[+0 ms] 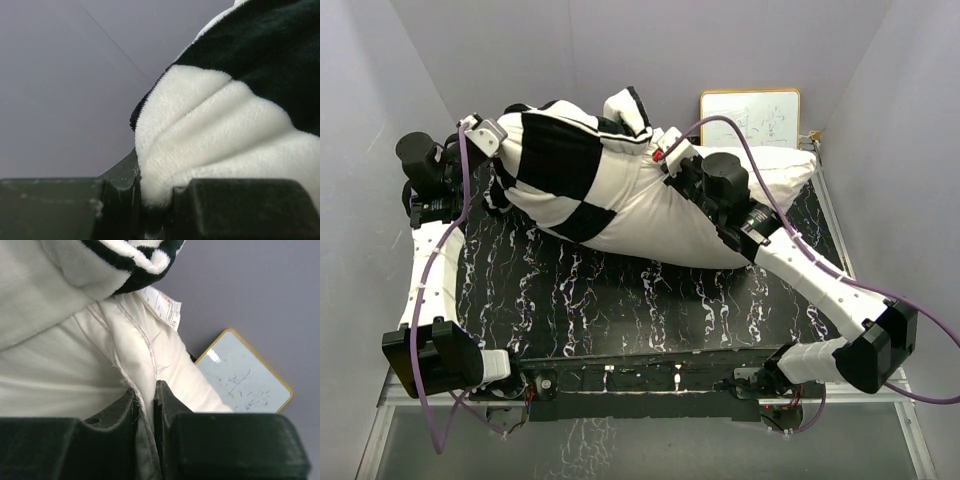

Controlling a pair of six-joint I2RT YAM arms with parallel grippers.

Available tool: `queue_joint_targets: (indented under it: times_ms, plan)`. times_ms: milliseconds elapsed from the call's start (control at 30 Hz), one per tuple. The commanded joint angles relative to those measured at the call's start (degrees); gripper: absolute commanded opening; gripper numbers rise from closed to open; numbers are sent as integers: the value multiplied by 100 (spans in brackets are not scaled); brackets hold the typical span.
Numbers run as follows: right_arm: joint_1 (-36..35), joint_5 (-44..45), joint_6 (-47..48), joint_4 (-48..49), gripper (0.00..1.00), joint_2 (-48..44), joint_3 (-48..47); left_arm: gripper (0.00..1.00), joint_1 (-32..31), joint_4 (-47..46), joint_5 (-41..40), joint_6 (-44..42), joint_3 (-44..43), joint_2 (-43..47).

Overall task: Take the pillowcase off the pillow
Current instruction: Remove the pillow from the pillowcase.

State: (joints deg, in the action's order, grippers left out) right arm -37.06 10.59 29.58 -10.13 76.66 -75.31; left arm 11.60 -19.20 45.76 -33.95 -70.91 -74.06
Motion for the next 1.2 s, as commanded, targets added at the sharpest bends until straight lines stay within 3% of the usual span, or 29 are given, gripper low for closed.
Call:
queue_joint_targets:
  times_ms: [0,67,167,333,467,633,800,933,1167]
  plan:
    - [158,1141,-127,715,8,-638,867,12,168,1069,104,-908,-455,315]
    - [155,1055,-442,664,8,-761,1372,19,168,2180,356,-1928,-254,366]
    - [267,923,-860,709,8,-958,1988,24,176,2933,222,-2769,138,422]
    - [735,633,-1164,796,8,-1226,2339,25,209,3540,38,-3014,11,157]
    - [783,574,-1078,664,8,-1209,2179,1,225,3117,-49,-2604,10,96]
    - [1032,665,-1238,485,8,-1161,2142,0,368,2280,-675,-2045,91,13]
    - [1561,447,-1687,442,8,-1209,2381,0,1017,1008,-1132,-1193,127,-249]
    - [1958,80,-1989,458,8,-1233,2594,0,1429,687,-1600,-770,-150,-604]
    - [2331,-217,-2268,434,8,-1155,2832,0,1574,466,-2672,-479,-264,-839]
